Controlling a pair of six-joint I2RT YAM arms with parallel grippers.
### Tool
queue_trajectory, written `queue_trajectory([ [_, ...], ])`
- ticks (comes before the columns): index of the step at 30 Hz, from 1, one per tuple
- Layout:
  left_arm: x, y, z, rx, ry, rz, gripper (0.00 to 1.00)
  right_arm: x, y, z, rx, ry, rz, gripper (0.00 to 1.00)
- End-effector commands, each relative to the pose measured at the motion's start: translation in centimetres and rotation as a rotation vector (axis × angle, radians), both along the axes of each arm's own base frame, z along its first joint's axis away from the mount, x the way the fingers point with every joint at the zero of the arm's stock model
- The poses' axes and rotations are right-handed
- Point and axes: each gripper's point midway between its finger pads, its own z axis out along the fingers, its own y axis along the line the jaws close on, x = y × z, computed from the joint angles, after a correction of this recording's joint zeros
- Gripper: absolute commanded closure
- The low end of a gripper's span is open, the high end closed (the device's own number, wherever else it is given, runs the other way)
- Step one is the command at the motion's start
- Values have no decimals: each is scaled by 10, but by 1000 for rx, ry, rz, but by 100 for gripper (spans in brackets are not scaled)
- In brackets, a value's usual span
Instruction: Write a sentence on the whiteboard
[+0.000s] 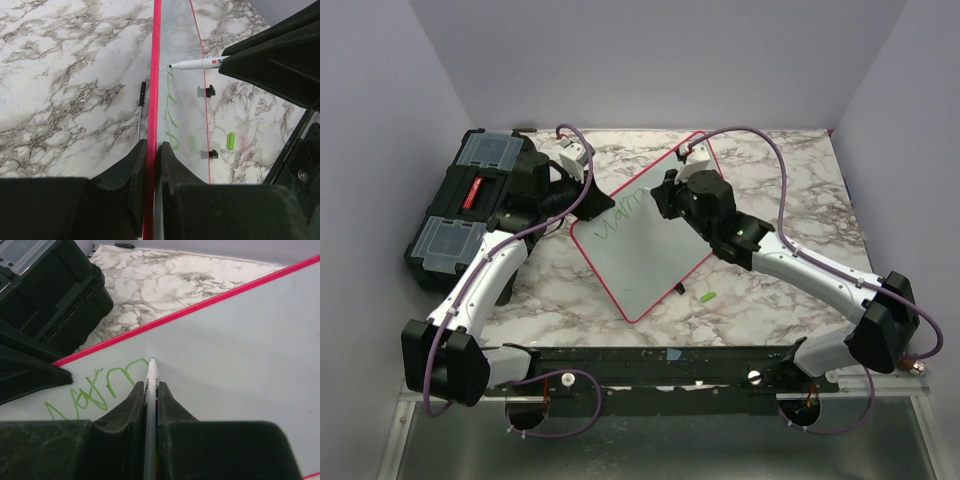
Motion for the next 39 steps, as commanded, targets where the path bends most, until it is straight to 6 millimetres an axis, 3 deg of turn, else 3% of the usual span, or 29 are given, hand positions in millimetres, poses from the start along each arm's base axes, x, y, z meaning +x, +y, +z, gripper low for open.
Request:
queue_trajectory([
  [1, 4, 1, 13, 27, -87, -1, 100, 8, 4, 7, 28, -13, -4, 99],
  [19, 3, -1, 13, 27, -81, -10, 100, 23, -13, 5, -3, -25, -63, 99],
  [29, 4, -1, 10, 32, -78, -5, 100, 14, -16, 24, 26, -49, -38, 99],
  [39, 4, -1, 10, 35, -77, -4, 100, 13, -3, 38, 59, -55, 18, 99],
])
